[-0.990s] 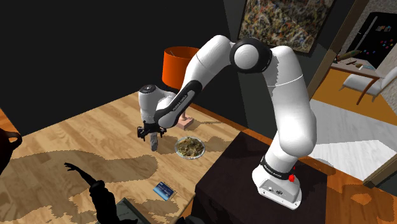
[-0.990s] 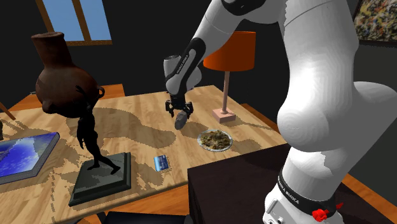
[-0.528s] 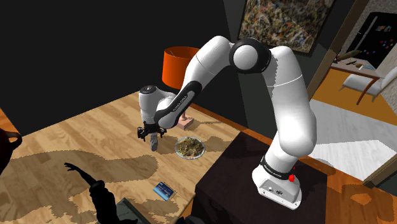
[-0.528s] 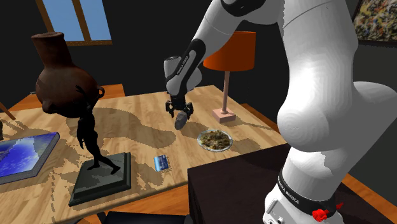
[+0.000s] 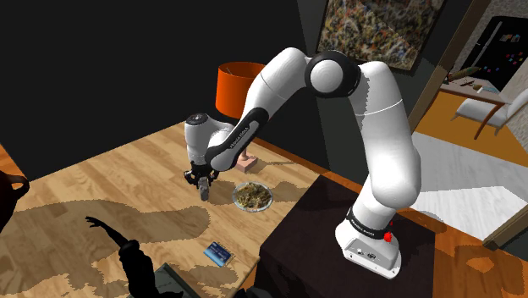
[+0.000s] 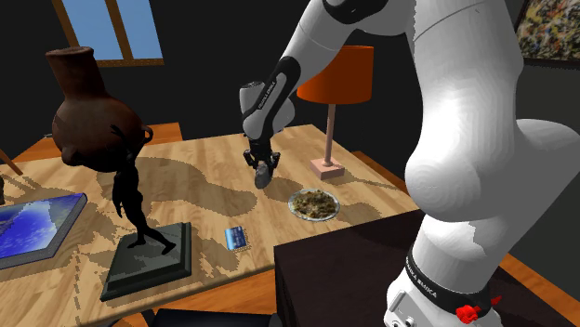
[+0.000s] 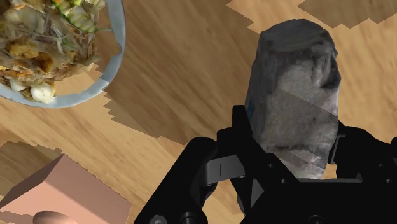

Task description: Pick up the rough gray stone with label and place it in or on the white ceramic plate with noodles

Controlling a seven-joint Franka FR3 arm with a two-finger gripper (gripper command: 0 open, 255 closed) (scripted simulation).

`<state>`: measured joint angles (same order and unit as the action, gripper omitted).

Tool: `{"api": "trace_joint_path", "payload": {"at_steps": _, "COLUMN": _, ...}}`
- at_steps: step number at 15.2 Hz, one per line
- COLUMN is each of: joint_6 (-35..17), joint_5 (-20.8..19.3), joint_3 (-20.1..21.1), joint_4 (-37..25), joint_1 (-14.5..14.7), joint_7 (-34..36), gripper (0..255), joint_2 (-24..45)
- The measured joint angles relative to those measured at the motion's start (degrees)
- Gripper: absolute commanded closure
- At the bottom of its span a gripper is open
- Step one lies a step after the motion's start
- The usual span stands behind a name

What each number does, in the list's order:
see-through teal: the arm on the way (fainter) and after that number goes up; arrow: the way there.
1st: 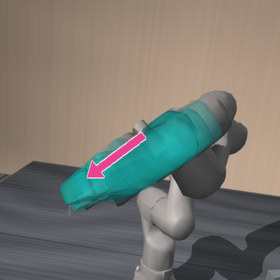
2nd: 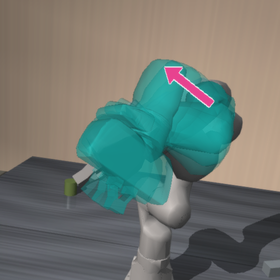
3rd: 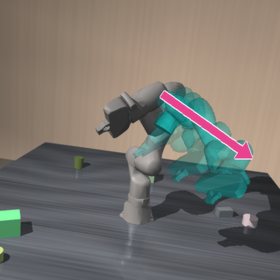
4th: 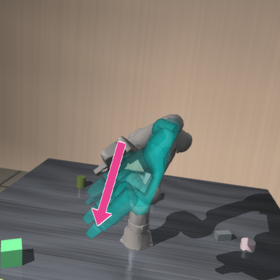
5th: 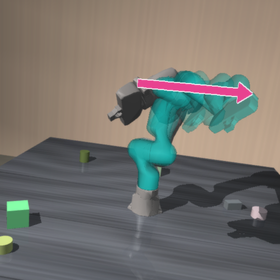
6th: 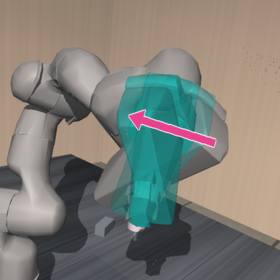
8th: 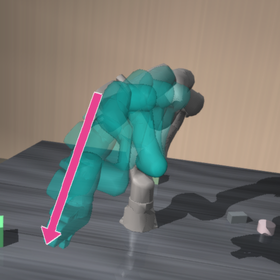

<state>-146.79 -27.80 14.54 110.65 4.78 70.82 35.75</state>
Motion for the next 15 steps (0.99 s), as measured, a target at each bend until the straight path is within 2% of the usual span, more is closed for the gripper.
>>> {"api": "trace_joint_path", "payload": {"at_steps": 15, "joint_6": 5.6, "joint_5": 3.9, "joint_3": 3.0, "joint_4": 1.4, "joint_1": -2.2, "joint_7": -3.2, "gripper": 255, "joint_2": -7.2}}
